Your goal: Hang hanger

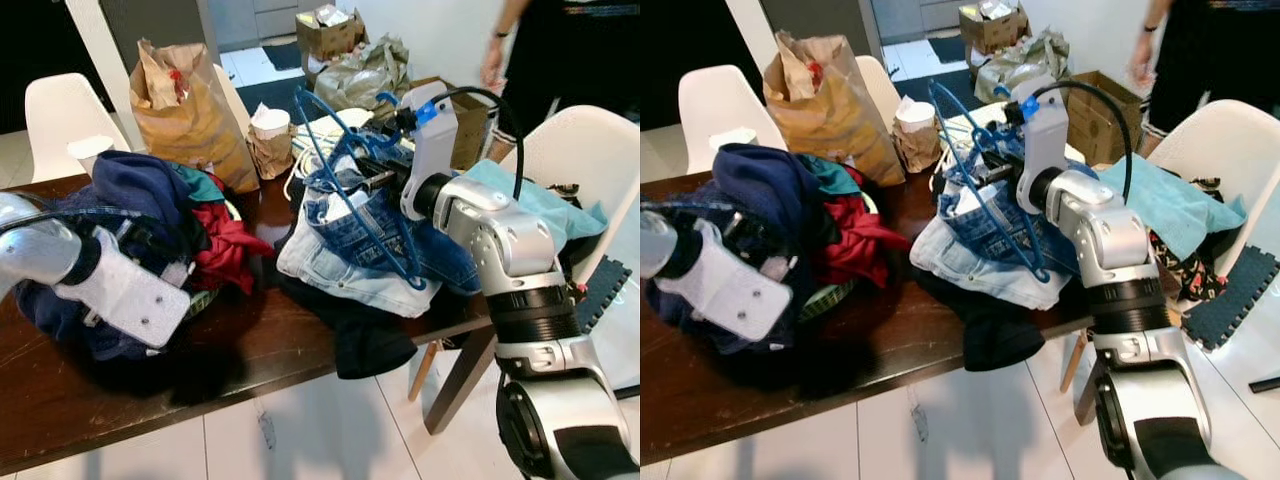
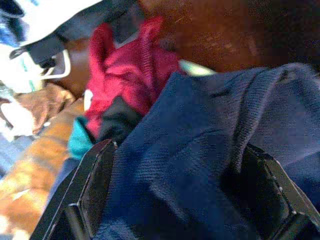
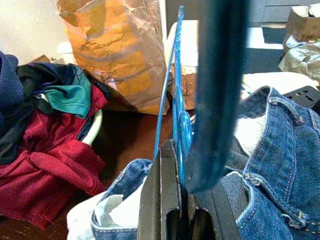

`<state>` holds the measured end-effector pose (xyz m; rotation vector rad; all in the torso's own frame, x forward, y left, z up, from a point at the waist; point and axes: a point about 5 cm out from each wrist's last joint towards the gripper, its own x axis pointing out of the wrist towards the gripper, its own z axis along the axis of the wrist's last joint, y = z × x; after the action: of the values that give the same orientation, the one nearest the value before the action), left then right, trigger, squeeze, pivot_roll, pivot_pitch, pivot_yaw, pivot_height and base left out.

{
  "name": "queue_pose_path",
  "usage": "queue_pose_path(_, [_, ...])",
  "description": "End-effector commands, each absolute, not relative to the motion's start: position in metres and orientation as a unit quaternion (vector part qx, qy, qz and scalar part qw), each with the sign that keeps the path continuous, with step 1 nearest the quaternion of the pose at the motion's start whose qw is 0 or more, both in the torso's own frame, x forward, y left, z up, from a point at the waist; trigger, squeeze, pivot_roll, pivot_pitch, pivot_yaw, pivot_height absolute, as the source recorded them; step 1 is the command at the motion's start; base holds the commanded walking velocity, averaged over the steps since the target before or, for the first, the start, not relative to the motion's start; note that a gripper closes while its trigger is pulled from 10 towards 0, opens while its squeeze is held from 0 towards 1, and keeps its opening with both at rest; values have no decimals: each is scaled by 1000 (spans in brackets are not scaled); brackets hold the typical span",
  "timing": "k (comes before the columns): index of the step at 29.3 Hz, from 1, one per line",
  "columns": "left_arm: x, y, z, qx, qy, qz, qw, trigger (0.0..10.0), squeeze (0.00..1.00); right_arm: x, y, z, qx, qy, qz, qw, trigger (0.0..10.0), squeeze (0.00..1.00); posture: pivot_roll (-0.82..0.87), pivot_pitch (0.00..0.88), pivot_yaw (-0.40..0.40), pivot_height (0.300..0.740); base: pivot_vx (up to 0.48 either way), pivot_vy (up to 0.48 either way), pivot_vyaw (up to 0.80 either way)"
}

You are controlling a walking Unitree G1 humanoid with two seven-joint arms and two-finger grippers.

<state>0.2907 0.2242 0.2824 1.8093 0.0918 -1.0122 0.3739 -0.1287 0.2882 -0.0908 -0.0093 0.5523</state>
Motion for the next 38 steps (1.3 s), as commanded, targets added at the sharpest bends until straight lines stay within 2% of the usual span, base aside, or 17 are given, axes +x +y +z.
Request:
queue_pose_path(1, [293,224,279,751,38,-419,508,10000,0,372,-126,289,-46,-8,276,960,10000,0,-56,79,92,740,0,0,0])
queue_pose_path(3, [295,223,278,753,31,-417,508,10000,0,372,-126,289,-46,-8,276,960,10000,0,-57,80,94,740,0,0,0])
queue_pose_path(4, [297,221,276,755,25,-417,505,3882,0,371,-127,289,-47,-9,276,960,10000,0,-59,82,97,740,0,0,0])
queue_pose_path(7, [298,221,275,756,24,-417,503,3882,0,371,-127,289,-47,-9,275,960,10000,0,-59,82,97,740,0,0,0])
queue_pose_path(8, [299,221,275,756,24,-418,503,706,0,371,-127,289,-47,-9,275,960,10000,0,-59,82,97,740,0,0,0])
queue_pose_path(11, [299,221,275,757,22,-418,502,706,0,371,-127,289,-47,-9,275,960,10000,0,-59,83,97,740,0,0,0])
queue_pose_path(12, [299,220,275,757,20,-419,501,0,0,371,-127,289,-47,-9,275,960,10000,0,-59,84,97,740,0,0,0])
queue_pose_path(22, [304,223,282,758,3,-405,510,0,0,371,-125,288,-46,-9,277,960,10000,0,-56,83,97,740,0,0,0])
queue_pose_path(23, [304,224,293,745,-6,-399,535,0,0,370,-125,288,-46,-9,277,960,10000,0,-57,81,97,740,0,0,0])
queue_pose_path(24, [304,224,293,745,-6,-399,535,0,0,370,-125,288,-46,-9,277,960,10000,0,-57,81,97,740,0,0,0])
queue_pose_path(25, [304,226,310,723,-24,-389,571,0,0,370,-125,288,-45,-10,277,960,10000,0,-58,79,97,740,0,0,0])
queue_pose_path(26, [304,226,310,723,-24,-389,571,0,0,370,-125,288,-45,-10,277,960,10000,0,-58,79,97,740,0,0,0])
queue_pose_path(30, [301,229,338,686,-57,-375,621,0,0,370,-125,288,-44,-13,276,960,10000,0,-58,78,96,740,0,0,0])
queue_pose_path(31, [292,234,373,646,-100,-356,667,0,0,371,-125,291,-37,-21,276,960,10000,0,-51,72,94,740,0,0,0])
queue_pose_path(32, [288,238,385,632,-117,-348,682,0,0,371,-125,292,-33,-25,278,960,10000,0,-48,71,95,740,0,0,0])
queue_pose_path(36, [284,243,398,620,-134,-334,697,0,0,371,-124,294,-27,-30,281,959,10000,0,-48,71,95,740,0,0,0])
queue_pose_path(38, [273,250,423,582,-176,-313,730,0,0,371,-121,297,2,-44,296,954,10000,0,-36,63,90,740,0,0,0])
